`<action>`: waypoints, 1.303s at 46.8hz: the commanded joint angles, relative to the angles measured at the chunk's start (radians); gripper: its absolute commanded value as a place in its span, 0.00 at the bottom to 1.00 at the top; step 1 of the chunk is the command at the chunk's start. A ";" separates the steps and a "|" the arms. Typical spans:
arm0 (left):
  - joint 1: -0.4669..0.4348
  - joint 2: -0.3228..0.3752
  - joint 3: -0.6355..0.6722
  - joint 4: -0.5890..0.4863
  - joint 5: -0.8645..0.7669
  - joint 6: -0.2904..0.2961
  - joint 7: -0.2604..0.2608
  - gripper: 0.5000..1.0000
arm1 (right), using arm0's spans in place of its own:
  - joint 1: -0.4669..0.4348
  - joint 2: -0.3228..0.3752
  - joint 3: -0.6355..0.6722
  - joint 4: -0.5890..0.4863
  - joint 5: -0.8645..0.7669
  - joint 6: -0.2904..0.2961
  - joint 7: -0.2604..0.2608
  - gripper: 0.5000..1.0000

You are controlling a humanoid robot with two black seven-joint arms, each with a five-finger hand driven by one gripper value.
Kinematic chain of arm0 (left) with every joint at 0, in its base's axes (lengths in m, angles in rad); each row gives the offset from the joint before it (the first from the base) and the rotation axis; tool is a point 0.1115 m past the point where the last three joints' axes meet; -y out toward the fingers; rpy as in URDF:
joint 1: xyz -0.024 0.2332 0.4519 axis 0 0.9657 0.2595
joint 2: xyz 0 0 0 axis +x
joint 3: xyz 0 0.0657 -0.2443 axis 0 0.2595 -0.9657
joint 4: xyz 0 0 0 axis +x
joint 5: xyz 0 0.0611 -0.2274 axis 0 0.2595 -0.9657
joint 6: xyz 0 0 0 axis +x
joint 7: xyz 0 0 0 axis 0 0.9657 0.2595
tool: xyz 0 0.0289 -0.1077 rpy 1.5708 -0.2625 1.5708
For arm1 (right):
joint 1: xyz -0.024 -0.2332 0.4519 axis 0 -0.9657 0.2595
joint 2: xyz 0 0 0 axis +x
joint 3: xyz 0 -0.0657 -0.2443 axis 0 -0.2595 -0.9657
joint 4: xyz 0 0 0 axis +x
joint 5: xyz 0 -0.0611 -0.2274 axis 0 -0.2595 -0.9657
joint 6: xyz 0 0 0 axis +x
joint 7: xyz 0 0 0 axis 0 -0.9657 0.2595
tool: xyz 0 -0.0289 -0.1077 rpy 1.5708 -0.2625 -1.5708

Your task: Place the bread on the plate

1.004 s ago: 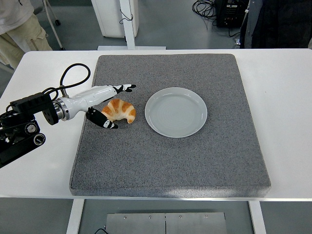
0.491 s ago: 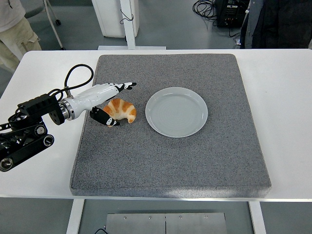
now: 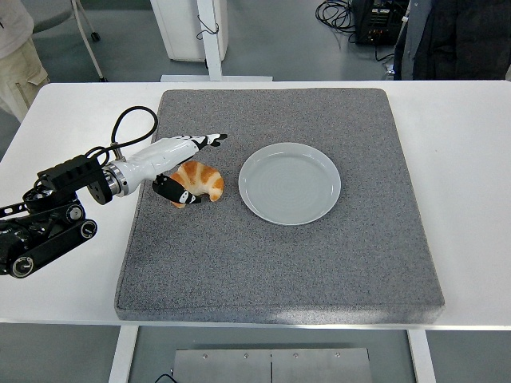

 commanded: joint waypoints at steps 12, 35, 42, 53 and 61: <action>-0.012 -0.012 0.080 0.035 -0.006 0.065 -0.005 0.80 | 0.000 0.000 0.000 0.000 0.001 0.000 0.000 1.00; -0.029 -0.018 0.082 0.064 -0.031 0.061 -0.057 0.00 | 0.000 0.000 0.001 0.000 -0.001 0.000 0.000 1.00; -0.032 -0.018 0.082 0.064 -0.037 0.052 -0.078 0.00 | 0.000 0.000 0.001 0.000 0.001 0.000 0.000 1.00; -0.092 -0.011 0.082 0.064 -0.035 0.023 -0.098 0.00 | 0.000 0.000 0.000 0.000 -0.001 0.000 0.000 1.00; -0.182 0.015 0.082 0.061 -0.048 -0.027 -0.100 0.00 | 0.000 0.000 0.000 0.000 -0.001 0.000 0.000 1.00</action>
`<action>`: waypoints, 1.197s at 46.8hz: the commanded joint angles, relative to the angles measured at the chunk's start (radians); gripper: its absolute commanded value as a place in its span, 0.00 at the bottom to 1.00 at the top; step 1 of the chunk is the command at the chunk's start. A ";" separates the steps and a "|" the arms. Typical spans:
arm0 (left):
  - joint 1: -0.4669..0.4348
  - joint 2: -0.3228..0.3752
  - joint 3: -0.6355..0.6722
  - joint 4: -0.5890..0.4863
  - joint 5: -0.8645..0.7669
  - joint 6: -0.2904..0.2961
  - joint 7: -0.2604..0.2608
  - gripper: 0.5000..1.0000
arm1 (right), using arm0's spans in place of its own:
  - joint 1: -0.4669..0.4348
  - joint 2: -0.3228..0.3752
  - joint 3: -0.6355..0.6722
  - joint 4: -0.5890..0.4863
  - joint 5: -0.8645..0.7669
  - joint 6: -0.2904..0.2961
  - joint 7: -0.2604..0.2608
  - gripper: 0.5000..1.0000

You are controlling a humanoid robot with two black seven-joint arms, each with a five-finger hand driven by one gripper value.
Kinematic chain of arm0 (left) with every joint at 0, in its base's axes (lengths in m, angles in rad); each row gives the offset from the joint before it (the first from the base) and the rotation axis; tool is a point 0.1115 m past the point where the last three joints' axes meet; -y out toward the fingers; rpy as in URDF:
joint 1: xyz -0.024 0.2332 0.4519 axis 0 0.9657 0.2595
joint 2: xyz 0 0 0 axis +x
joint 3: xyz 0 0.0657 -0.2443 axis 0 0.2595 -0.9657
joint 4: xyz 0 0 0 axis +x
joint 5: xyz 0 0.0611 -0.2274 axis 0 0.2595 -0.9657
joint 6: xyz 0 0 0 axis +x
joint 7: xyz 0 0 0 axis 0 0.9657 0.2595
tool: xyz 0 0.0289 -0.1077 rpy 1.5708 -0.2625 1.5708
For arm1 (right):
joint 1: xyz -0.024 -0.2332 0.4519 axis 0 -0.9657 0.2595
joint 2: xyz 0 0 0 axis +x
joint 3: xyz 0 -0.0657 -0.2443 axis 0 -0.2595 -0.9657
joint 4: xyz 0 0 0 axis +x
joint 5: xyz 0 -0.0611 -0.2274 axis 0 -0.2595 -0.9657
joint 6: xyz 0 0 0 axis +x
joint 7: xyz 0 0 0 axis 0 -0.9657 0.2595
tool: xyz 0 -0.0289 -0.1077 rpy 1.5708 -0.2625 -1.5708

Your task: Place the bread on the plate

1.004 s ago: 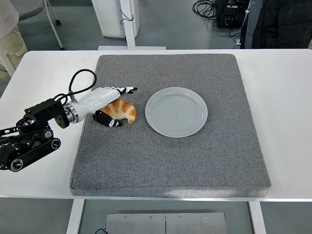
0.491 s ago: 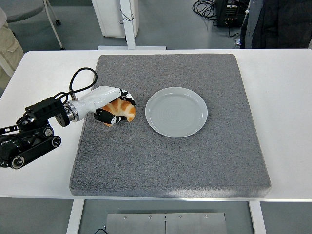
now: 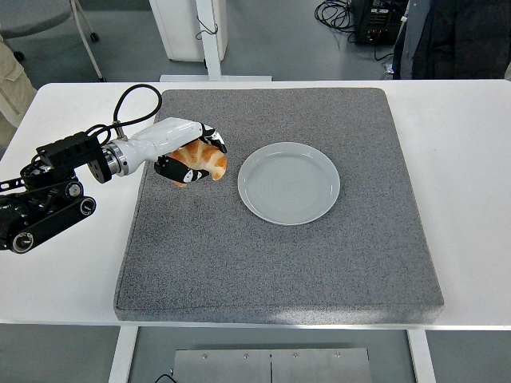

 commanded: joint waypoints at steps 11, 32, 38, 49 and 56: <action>-0.146 0.045 0.000 -0.004 -0.061 -0.084 -0.012 0.00 | 0.000 0.000 -0.001 0.000 0.000 0.000 0.000 1.00; -0.333 0.045 0.000 -0.003 -0.092 -0.186 -0.026 0.00 | 0.000 0.000 -0.001 0.000 0.000 0.000 0.000 1.00; -0.342 0.038 0.000 -0.003 -0.090 -0.189 -0.029 0.00 | 0.000 0.000 0.001 0.000 0.001 0.000 0.000 1.00; -0.388 -0.016 0.031 -0.001 -0.092 -0.193 -0.028 0.00 | 0.000 0.000 -0.001 0.000 0.001 0.000 0.000 1.00; -0.417 -0.071 0.077 0.000 -0.087 -0.193 -0.028 0.00 | 0.000 0.000 -0.001 0.000 0.000 0.000 0.000 1.00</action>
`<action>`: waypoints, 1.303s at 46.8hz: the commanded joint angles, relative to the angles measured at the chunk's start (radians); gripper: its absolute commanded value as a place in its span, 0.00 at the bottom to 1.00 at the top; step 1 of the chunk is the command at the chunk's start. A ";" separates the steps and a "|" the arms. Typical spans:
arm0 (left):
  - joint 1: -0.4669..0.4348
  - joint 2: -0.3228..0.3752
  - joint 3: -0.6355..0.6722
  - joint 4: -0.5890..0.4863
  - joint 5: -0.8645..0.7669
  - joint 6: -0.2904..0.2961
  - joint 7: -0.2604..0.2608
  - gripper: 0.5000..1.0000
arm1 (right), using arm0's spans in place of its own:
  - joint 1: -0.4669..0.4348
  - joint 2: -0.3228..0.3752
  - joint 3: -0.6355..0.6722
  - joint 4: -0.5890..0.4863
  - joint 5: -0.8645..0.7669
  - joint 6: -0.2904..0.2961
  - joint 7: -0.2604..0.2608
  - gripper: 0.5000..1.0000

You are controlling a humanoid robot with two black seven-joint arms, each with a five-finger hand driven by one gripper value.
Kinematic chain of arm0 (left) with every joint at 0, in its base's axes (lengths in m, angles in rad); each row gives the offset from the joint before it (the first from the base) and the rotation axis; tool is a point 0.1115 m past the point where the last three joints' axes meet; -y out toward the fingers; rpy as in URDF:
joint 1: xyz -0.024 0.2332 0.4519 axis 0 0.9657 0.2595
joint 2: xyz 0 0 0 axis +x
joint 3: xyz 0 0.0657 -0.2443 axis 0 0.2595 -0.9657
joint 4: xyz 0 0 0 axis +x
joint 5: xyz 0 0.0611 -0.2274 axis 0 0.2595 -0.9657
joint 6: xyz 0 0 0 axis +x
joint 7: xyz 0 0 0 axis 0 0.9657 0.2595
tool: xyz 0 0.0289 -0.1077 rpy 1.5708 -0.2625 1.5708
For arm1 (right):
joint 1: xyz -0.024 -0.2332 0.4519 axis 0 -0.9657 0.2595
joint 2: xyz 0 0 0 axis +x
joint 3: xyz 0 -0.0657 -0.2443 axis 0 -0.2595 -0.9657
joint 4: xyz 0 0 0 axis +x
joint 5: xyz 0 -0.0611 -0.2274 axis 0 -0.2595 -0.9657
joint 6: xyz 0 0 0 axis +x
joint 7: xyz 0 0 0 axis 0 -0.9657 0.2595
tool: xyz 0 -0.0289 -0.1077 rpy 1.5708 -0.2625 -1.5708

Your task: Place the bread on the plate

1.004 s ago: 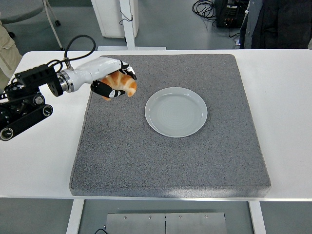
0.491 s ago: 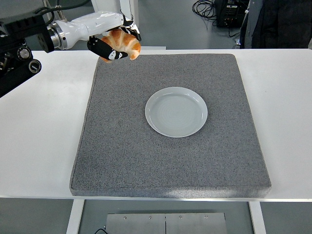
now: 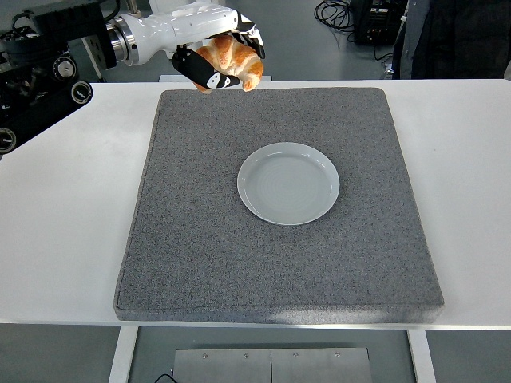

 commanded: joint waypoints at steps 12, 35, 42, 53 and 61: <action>-0.034 -0.116 0.058 0.010 0.010 0.003 0.008 0.00 | 0.000 0.000 0.001 0.000 0.000 0.000 0.000 1.00; -0.031 -0.265 0.110 0.093 0.020 0.012 0.005 0.00 | 0.000 0.000 0.000 0.000 0.000 0.000 0.000 1.00; -0.019 -0.311 0.110 0.145 0.046 0.035 -0.001 0.00 | 0.000 0.000 0.000 0.000 0.001 0.000 0.000 1.00; 0.000 -0.380 0.157 0.205 0.049 0.063 -0.003 0.00 | 0.000 0.000 0.000 0.000 0.001 0.000 0.000 1.00; 0.030 -0.443 0.208 0.257 0.047 0.104 -0.024 0.00 | 0.000 0.000 0.000 0.000 0.000 0.000 0.000 1.00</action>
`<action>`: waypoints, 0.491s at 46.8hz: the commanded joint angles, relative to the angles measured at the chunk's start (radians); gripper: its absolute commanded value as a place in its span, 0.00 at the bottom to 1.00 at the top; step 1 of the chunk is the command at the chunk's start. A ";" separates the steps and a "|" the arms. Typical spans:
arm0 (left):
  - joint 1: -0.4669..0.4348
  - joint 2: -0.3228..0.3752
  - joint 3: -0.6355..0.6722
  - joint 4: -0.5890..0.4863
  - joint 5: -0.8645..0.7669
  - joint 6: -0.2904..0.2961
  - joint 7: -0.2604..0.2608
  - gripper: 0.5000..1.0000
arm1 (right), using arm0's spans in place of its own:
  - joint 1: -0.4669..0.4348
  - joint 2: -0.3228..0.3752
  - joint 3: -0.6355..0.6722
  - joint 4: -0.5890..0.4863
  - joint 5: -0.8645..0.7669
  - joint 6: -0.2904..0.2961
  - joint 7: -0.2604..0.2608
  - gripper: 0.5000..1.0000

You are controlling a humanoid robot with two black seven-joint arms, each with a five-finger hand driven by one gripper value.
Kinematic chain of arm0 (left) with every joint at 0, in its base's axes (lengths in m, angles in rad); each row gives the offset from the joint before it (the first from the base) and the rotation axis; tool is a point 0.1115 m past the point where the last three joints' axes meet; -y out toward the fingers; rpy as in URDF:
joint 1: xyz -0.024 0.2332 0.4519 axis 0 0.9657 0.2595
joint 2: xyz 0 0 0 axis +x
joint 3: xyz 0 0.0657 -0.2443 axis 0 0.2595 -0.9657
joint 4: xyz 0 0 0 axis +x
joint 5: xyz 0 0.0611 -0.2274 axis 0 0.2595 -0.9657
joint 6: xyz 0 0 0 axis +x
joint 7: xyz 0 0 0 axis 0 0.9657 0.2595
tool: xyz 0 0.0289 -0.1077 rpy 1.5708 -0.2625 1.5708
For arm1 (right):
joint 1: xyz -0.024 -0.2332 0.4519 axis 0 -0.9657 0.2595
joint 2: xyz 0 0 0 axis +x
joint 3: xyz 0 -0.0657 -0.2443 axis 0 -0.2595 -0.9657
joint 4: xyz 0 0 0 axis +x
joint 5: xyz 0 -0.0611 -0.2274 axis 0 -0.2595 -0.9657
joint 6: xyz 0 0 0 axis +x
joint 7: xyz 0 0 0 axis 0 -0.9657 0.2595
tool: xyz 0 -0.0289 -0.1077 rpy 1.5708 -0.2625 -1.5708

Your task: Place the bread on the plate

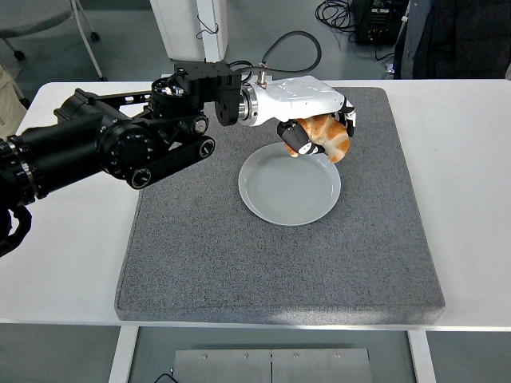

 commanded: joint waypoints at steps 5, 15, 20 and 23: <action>0.045 -0.022 0.009 0.032 -0.001 0.009 -0.004 0.00 | 0.000 0.000 0.000 0.000 0.001 0.000 0.000 1.00; 0.100 -0.048 0.031 0.090 0.001 0.039 -0.008 0.00 | 0.000 0.000 0.000 0.000 -0.001 0.000 0.000 1.00; 0.117 -0.048 0.038 0.094 0.001 0.049 -0.016 0.00 | 0.000 0.000 0.000 0.000 0.001 0.000 0.000 1.00; 0.130 -0.048 0.039 0.107 0.001 0.058 -0.016 0.00 | 0.000 0.000 0.000 0.000 0.001 0.000 0.000 1.00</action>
